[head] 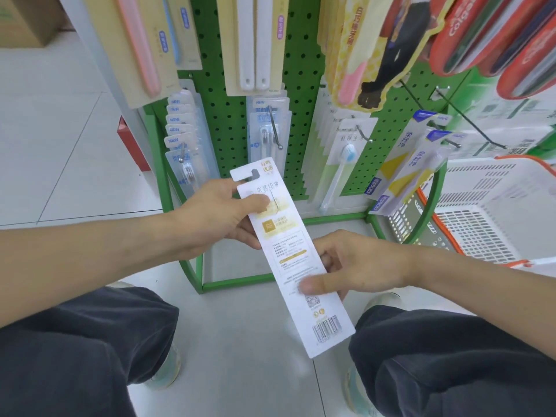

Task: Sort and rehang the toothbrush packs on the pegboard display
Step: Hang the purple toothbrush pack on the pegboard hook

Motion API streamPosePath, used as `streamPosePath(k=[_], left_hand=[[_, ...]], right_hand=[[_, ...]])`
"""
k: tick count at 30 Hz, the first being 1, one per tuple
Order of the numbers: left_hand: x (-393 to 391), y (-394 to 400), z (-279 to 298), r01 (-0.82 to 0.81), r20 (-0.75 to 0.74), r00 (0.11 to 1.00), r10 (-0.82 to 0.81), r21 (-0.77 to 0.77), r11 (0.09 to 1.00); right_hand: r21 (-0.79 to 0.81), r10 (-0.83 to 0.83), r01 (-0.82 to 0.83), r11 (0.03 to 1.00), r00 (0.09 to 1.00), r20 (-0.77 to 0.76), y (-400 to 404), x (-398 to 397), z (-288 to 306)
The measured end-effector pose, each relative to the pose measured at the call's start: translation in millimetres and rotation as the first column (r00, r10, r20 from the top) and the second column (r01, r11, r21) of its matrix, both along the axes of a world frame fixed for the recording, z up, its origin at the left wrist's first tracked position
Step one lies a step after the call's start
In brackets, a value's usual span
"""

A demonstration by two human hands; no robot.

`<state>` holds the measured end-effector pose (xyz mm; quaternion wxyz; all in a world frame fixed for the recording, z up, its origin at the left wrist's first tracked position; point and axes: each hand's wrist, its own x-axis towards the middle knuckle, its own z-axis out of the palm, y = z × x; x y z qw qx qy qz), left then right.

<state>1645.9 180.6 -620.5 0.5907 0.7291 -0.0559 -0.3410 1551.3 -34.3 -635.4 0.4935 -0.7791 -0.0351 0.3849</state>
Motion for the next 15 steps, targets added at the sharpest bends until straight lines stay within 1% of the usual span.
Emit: streamPosePath(k=[2,3,5,6,7,8,10,11,13,15], left_hand=[[-3,-3,-2,0.028,-0.155,0.988,-0.023,0.034,0.999],[-5,-4,-5,0.041,-0.209,0.978,-0.022,0.087,0.995],[-12,-8,-13,0.035,-0.217,0.976,0.018,0.237,0.971],[-17,-13,-16,0.02,-0.223,0.974,0.044,0.274,0.961],[-22,-20,-18,0.024,-0.264,0.963,0.051,0.271,0.962],[-29,-30,-20,0.053,-0.331,0.943,0.028,0.235,0.971],[-43,-57,-29,0.143,-0.448,0.892,-0.067,0.139,0.98],[-49,-72,-38,0.158,-0.468,0.879,-0.091,0.107,0.982],[-60,-102,-59,0.113,-0.442,0.895,-0.061,0.092,0.989],[-66,-130,-79,0.032,-0.445,0.895,0.004,0.073,0.997]], right_hand=[[-0.001,-0.021,0.021,1.0,0.997,0.071,0,-5,3],[-0.031,-0.037,0.041,0.999,0.994,0.105,1,-7,1],[-0.156,-0.034,0.06,0.986,0.986,0.163,4,-10,-1],[-0.251,0.011,0.035,0.967,0.984,0.178,3,-11,-2],[-0.362,0.086,-0.017,0.932,0.981,0.176,3,-14,-3],[-0.465,0.159,-0.074,0.882,0.976,0.148,1,-16,-5],[-0.585,0.21,-0.138,0.799,0.976,0.056,-7,-21,-7],[-0.618,0.201,-0.145,0.773,0.979,0.022,-12,-25,-7],[-0.655,0.158,-0.119,0.746,0.987,0.001,-24,-31,-9],[-0.632,0.091,-0.083,0.771,0.996,-0.019,-41,-38,-8]])
